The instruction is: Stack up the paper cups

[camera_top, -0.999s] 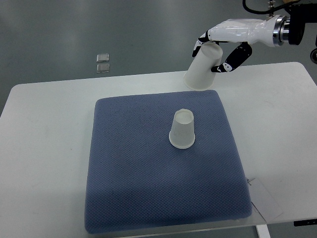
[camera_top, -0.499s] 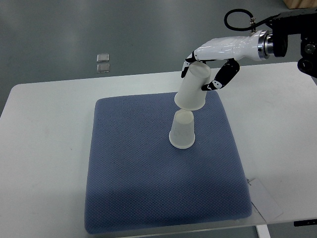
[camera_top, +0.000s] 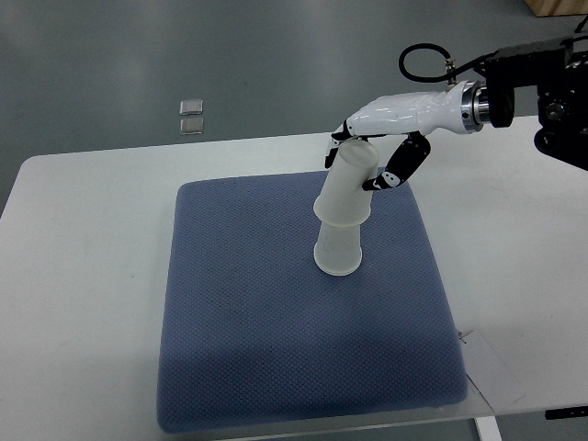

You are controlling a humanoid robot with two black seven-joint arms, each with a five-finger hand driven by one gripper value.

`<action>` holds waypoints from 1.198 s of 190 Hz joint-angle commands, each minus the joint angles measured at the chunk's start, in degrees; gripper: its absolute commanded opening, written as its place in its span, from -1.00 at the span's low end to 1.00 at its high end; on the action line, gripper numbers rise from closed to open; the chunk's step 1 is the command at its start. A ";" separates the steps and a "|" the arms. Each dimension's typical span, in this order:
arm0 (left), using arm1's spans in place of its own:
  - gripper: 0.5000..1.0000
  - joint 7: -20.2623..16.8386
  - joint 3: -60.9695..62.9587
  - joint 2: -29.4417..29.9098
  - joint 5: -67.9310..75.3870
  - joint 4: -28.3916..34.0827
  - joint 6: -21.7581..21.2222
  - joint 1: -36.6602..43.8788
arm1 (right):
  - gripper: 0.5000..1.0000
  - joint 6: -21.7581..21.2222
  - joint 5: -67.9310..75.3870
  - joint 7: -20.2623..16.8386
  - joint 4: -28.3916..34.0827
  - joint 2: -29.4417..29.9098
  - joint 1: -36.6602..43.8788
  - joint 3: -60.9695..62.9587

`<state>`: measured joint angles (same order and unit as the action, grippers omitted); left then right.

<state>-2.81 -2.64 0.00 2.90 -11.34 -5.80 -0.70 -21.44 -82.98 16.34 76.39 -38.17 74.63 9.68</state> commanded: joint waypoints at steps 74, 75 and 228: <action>1.00 0.00 0.00 0.00 0.00 0.00 0.00 0.00 | -0.31 0.61 -0.43 -0.52 -0.11 1.26 -2.12 -0.10; 1.00 0.00 0.00 0.00 0.00 0.00 0.00 0.00 | -0.26 0.70 -0.43 -0.52 -0.19 1.34 -2.21 -0.10; 1.00 0.00 0.00 0.00 0.00 0.00 0.00 0.00 | 0.64 3.51 13.45 -0.70 -16.01 1.08 -12.13 12.38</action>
<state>-2.81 -2.64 0.00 2.90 -11.34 -5.80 -0.70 -18.82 -76.36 15.76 66.28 -37.31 66.48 18.17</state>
